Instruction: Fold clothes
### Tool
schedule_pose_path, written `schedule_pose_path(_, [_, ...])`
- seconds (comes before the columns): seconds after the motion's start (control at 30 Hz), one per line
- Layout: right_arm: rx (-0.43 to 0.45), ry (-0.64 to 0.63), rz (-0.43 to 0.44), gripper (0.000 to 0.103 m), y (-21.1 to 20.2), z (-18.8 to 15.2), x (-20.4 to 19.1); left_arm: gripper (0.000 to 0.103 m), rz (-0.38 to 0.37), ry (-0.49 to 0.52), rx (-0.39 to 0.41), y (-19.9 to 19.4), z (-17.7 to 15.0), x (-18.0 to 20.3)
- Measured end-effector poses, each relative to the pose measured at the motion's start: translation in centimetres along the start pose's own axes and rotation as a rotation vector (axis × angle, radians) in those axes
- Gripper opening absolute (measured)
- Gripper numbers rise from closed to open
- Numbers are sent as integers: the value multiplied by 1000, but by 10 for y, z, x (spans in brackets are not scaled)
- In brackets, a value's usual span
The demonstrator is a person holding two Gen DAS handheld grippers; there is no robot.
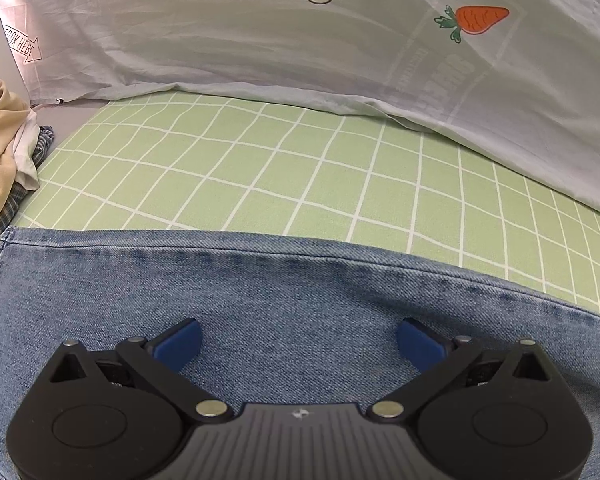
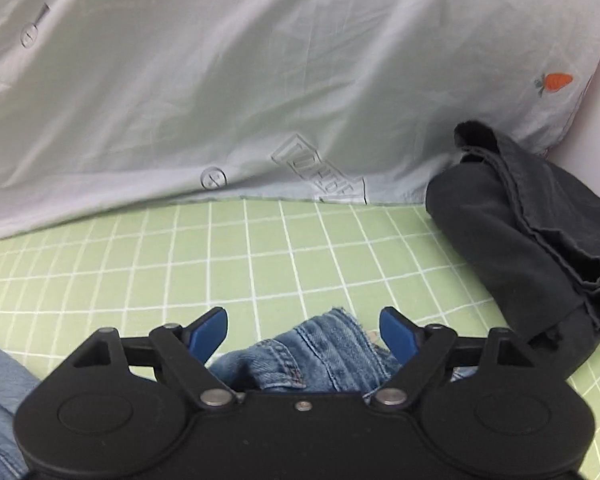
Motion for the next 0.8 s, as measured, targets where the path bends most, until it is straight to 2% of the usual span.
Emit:
schedule_pose_path(0.07, [-56, 41, -8, 83, 16, 1, 7, 103, 0, 1, -1, 0, 0, 0])
schedule_pose_path(0.13, [-81, 102, 38, 67, 23, 1, 15, 103, -1, 1, -1, 0, 0, 1])
schedule_pose_path(0.17, [-84, 116, 52, 28, 23, 0, 16, 103, -1, 0, 1, 0, 0, 1])
schedule_pose_path(0.2, [-79, 115, 58, 23, 22, 0, 15, 103, -1, 0, 2, 0, 0, 1])
schedule_pose_path(0.3, [17, 85, 65, 16, 1, 13, 15, 103, -7, 9, 10, 1, 0, 1])
schedule_pose_path(0.4, [218, 115, -45, 14, -36, 50, 31, 103, -19, 24, 16, 1, 0, 0])
schedule_pose_path(0.47, [364, 206, -47, 14, -52, 66, 52, 103, -35, 41, 23, 1, 1, 1])
schedule_pose_path(0.53, [511, 298, -24, 15, -66, 80, 72, 103, -57, 67, 34, 0, 2, 5])
schedule_pose_path(0.57, [531, 301, -22, 15, -68, 81, 73, 103, -61, 76, 36, -1, 3, 8])
schedule_pose_path(0.63, [473, 225, -35, 22, -59, 73, 56, 103, -52, 75, 34, -2, 4, 14])
schedule_pose_path(0.7, [415, 151, -48, 59, -51, 66, 40, 103, -43, 55, 28, -1, 6, 13])
schedule_pose_path(0.77, [357, 76, -60, 80, -43, 58, 24, 103, -35, 43, 31, -1, 5, 12])
schedule_pose_path(0.8, [328, 39, -66, 85, -38, 54, 16, 103, -34, 41, 35, 0, 5, 12])
Point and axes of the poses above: each gripper's, at about its wrist camera, not at the fingertips, and y roughly the way its jaws point, x to its right, z to its top, the point moved 1 cm from there along y, roughly the way its jaws point, and after that the axes turned 13 degrees about z, right-handed, at the moved point
